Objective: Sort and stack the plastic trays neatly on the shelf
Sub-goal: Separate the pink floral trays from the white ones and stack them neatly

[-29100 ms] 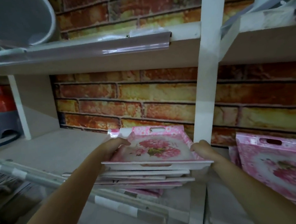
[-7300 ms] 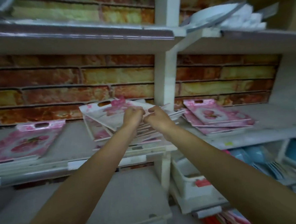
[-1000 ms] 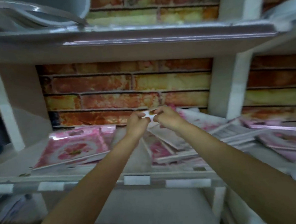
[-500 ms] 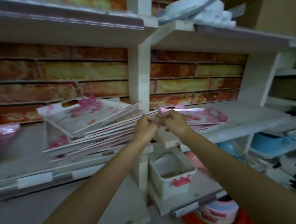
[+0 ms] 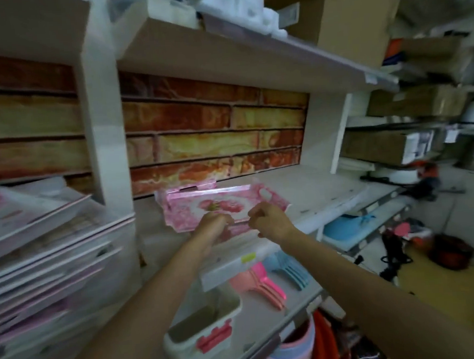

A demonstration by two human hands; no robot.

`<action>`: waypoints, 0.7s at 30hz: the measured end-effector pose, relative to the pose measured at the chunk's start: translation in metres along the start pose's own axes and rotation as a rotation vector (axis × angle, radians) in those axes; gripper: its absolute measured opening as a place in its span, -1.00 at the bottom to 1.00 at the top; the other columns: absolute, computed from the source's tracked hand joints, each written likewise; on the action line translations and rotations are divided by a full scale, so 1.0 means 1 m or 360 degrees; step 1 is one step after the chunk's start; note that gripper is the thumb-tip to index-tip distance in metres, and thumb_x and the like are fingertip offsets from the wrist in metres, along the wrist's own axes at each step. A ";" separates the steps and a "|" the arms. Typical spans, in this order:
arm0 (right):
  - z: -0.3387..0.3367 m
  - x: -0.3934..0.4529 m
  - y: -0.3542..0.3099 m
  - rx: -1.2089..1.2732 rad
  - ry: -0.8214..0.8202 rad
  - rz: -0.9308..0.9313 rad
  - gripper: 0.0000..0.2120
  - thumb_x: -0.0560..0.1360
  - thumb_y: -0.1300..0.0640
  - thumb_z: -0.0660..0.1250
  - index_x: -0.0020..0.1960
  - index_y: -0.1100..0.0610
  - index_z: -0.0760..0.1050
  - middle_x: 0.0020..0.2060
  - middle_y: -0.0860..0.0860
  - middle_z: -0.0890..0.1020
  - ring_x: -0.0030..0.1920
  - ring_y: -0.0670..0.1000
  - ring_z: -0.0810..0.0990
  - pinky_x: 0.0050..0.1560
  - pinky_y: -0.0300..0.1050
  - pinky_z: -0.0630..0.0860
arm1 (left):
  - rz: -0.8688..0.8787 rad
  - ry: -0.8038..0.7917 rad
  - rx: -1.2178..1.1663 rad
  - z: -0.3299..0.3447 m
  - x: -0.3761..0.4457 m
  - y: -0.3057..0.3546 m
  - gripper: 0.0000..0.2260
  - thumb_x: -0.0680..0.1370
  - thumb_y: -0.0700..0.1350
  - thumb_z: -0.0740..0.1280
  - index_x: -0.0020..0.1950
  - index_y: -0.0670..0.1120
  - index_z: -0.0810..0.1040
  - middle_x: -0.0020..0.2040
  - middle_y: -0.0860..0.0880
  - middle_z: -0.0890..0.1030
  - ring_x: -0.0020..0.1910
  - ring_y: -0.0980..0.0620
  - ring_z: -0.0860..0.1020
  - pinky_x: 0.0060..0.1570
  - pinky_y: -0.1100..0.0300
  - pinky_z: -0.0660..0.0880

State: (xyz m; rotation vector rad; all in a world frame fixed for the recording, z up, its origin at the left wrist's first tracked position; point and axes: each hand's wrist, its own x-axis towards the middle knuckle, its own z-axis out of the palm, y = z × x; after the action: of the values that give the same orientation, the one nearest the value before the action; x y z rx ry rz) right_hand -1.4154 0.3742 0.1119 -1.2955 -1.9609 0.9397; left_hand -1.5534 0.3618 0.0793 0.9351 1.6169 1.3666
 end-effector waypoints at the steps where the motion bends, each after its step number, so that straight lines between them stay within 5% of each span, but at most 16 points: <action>1: -0.007 0.015 0.003 -0.0033 0.0006 -0.0002 -0.74 0.49 0.29 0.25 0.16 0.29 0.51 -0.04 0.08 0.51 0.01 0.06 0.49 0.22 0.09 0.50 | 0.0002 -0.0013 -0.0016 0.007 0.013 0.002 -0.84 0.51 -0.23 0.29 -0.27 -0.08 0.46 -0.19 -0.12 0.50 -0.18 -0.09 0.52 0.01 0.06 0.51; 4: -0.016 0.057 0.007 -0.0123 0.0023 0.0021 -0.75 0.51 0.28 0.25 0.16 0.31 0.51 -0.06 0.12 0.52 -0.04 0.04 0.46 0.05 -0.08 0.48 | 0.0086 0.0065 0.0020 0.017 0.047 0.007 -0.86 0.49 -0.25 0.29 -0.26 -0.12 0.46 -0.27 -0.11 0.48 -0.23 -0.07 0.48 -0.13 0.14 0.41; 7: -0.013 0.089 0.013 -0.0213 -0.0015 0.0034 -0.74 0.49 0.28 0.23 0.15 0.32 0.52 -0.02 0.21 0.59 -0.06 0.08 0.48 0.12 0.00 0.49 | 0.0151 0.0160 0.0176 0.005 0.073 0.016 -0.88 0.48 -0.26 0.31 -0.26 -0.14 0.52 -0.32 -0.06 0.50 -0.25 -0.04 0.47 -0.20 0.19 0.37; 10: -0.008 0.116 0.022 -0.0204 -0.0073 0.0028 -0.74 0.49 0.29 0.24 0.15 0.28 0.51 -0.05 0.15 0.56 -0.07 0.07 0.51 0.09 -0.02 0.51 | 0.0193 0.0300 0.0400 -0.016 0.096 0.024 -0.91 0.45 -0.21 0.30 -0.18 -0.13 0.61 -0.11 -0.07 0.60 -0.04 -0.09 0.55 -0.03 0.20 0.40; 13: -0.005 0.138 0.029 -0.0277 -0.0150 -0.0010 -0.75 0.50 0.28 0.24 0.15 0.30 0.51 -0.08 0.15 0.56 -0.08 0.06 0.51 0.01 -0.03 0.50 | 0.0231 0.0676 0.0813 -0.036 0.106 0.023 -0.71 0.44 -0.16 0.26 0.14 -0.03 0.59 0.17 -0.05 0.53 0.33 -0.14 0.37 0.35 0.15 0.29; 18: 0.006 0.168 0.033 -0.0274 -0.0197 -0.0111 -0.78 0.48 0.29 0.25 0.04 0.36 0.57 0.07 0.25 0.62 0.07 0.21 0.61 0.15 0.10 0.55 | -0.0099 0.0709 0.1403 -0.065 0.123 0.012 -0.42 0.42 0.04 0.25 0.36 -0.26 0.37 0.34 -0.25 0.44 0.36 -0.24 0.35 0.30 0.05 0.34; 21: 0.014 0.181 0.033 -0.0297 -0.0323 -0.0204 -0.75 0.48 0.32 0.19 0.01 0.46 0.55 -0.01 0.36 0.61 -0.06 0.22 0.61 -0.01 -0.01 0.57 | -0.0316 0.0699 0.1497 -0.073 0.129 0.006 -0.45 0.47 -0.01 0.29 0.38 -0.26 0.37 0.42 -0.22 0.36 0.40 -0.24 0.32 0.30 0.05 0.34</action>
State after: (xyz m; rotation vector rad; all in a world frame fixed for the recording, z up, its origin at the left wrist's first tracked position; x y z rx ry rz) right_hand -1.4716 0.5493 0.0950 -1.1955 -2.3060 0.8712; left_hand -1.6723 0.4512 0.0768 0.9647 2.7054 0.6491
